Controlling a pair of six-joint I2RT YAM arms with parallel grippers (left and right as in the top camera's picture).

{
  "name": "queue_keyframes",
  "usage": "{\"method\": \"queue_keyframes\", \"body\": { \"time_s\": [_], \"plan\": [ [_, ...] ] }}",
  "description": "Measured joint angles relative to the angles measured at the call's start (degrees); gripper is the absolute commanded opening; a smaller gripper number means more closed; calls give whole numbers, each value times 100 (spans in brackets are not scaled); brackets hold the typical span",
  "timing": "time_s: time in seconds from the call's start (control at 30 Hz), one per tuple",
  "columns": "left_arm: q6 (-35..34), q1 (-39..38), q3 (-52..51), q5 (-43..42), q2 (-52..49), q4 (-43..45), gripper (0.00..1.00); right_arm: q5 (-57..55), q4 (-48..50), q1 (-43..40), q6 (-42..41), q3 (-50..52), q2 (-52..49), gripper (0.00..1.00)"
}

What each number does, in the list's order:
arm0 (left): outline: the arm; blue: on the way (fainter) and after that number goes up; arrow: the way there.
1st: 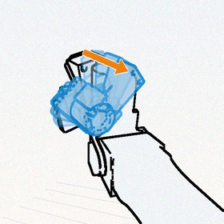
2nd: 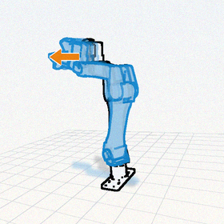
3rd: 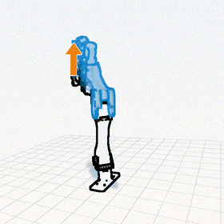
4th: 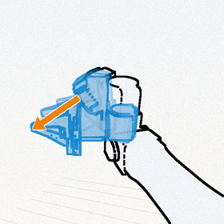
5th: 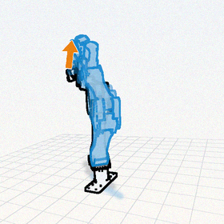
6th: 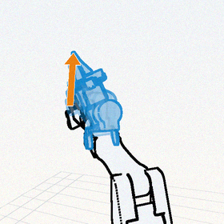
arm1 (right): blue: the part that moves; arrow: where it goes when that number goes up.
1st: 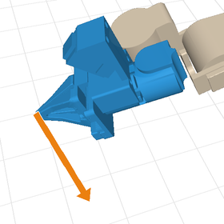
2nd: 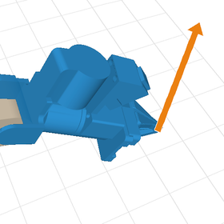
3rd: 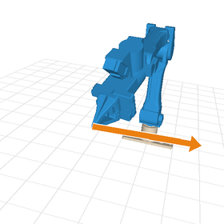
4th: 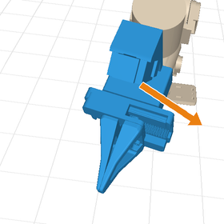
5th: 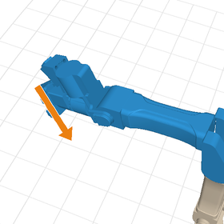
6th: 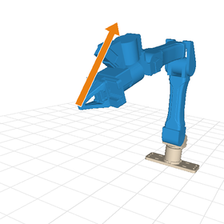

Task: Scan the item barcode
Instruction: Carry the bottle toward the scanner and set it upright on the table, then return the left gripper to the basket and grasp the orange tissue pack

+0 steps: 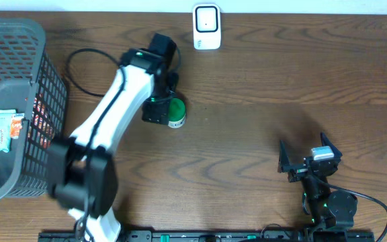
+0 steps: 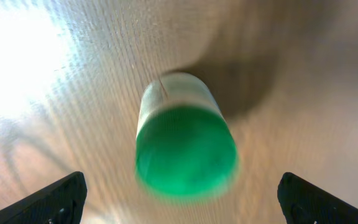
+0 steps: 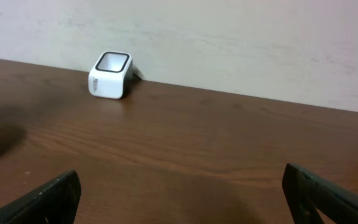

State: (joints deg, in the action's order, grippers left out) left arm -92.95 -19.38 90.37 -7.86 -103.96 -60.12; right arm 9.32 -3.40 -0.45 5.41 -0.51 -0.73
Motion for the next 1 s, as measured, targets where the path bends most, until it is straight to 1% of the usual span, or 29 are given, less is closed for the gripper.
{"method": "queue_keyframes", "body": {
  "time_s": [0.1,0.13,0.2,0.3,0.4,0.47,0.53,0.6,0.7,0.77,0.83,1.0],
  "plan": [
    [319,-4,31,297,752,35,98,0,0,0,0,0,0,99],
    [553,11,33,466,1049,155,98,0,0,0,0,0,0,99],
    [1235,85,44,761,1539,590,98,0,-2,0,0,0,0,99],
    [2907,367,76,1244,2321,1287,98,0,0,0,0,0,0,99],
    [4363,894,127,1862,3169,1405,98,0,0,0,0,0,0,99],
    [4806,1362,140,2197,3600,1392,98,0,0,0,0,0,0,99],
    [4992,2048,164,2474,3982,1349,98,0,0,0,0,0,0,99],
    [4946,2817,195,2667,4205,1228,98,0,0,0,0,0,0,99],
    [4789,3810,219,2747,4212,1104,98,0,0,0,0,0,0,99],
    [4747,4295,219,2662,4002,1097,98,0,0,0,0,0,0,99],
    [4699,4636,219,2546,3650,1010,98,0,0,0,0,0,0,99],
    [4690,4874,188,2380,2717,881,98,0,0,0,2,0,0,99]
  ]
}}
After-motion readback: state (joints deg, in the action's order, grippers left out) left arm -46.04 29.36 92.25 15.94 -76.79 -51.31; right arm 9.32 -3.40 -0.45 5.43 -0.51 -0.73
